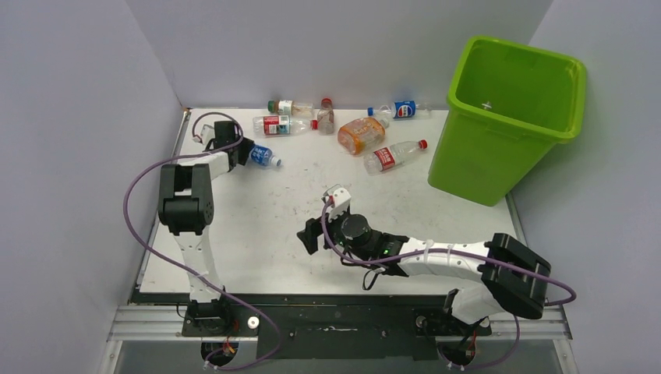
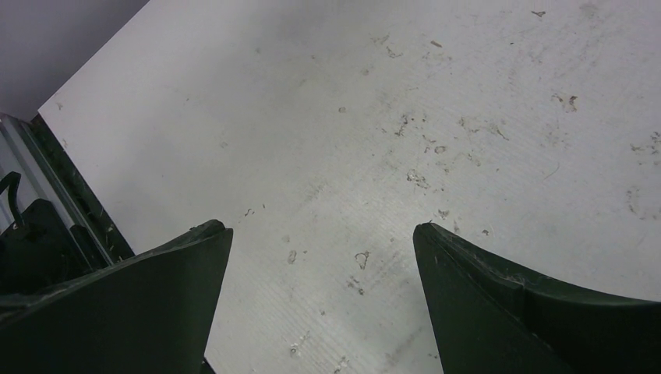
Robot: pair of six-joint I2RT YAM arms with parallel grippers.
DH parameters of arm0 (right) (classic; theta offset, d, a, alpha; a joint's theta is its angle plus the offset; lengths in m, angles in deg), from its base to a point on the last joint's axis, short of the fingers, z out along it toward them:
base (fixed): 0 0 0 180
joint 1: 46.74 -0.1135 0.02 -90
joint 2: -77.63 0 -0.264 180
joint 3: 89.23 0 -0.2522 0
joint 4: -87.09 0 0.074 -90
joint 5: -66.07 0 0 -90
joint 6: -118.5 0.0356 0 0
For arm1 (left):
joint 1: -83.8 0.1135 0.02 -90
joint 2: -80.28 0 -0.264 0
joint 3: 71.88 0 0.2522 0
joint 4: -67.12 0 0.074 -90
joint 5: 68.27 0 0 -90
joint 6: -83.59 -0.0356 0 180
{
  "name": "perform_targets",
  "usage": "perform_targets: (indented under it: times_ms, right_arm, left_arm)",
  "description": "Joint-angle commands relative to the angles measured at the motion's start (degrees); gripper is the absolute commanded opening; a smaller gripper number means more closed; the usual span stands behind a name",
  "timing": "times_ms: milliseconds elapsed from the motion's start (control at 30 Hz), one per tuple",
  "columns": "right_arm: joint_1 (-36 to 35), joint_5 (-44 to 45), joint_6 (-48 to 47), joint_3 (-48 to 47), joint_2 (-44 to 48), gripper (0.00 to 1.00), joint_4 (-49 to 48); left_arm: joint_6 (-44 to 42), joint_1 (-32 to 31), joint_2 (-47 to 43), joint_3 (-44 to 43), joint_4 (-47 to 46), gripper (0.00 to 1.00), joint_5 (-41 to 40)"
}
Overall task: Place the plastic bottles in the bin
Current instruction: Pick up the plastic bottle at the center of the board.
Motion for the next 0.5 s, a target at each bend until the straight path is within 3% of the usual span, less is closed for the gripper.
perform_targets:
  times_ms: [0, 200, 467]
  right_arm:
    - [-0.3, 4.3, -2.6, -0.8, 6.1, 0.9, -0.6]
    - [-0.6, 5.7, -5.8, 2.3, 11.2, 0.9, -8.9]
    - [-1.7, 4.8, -5.7, 1.3, 9.9, 0.9, -17.8]
  left_arm:
    - [2.9, 0.1, -13.1, 9.9, -7.2, 0.24, 4.7]
    - [10.5, -3.3, -36.0, 31.5, -16.7, 0.22, 8.0]
    - [17.1, -18.0, -62.1, 50.1, -17.9, 0.2, 0.4]
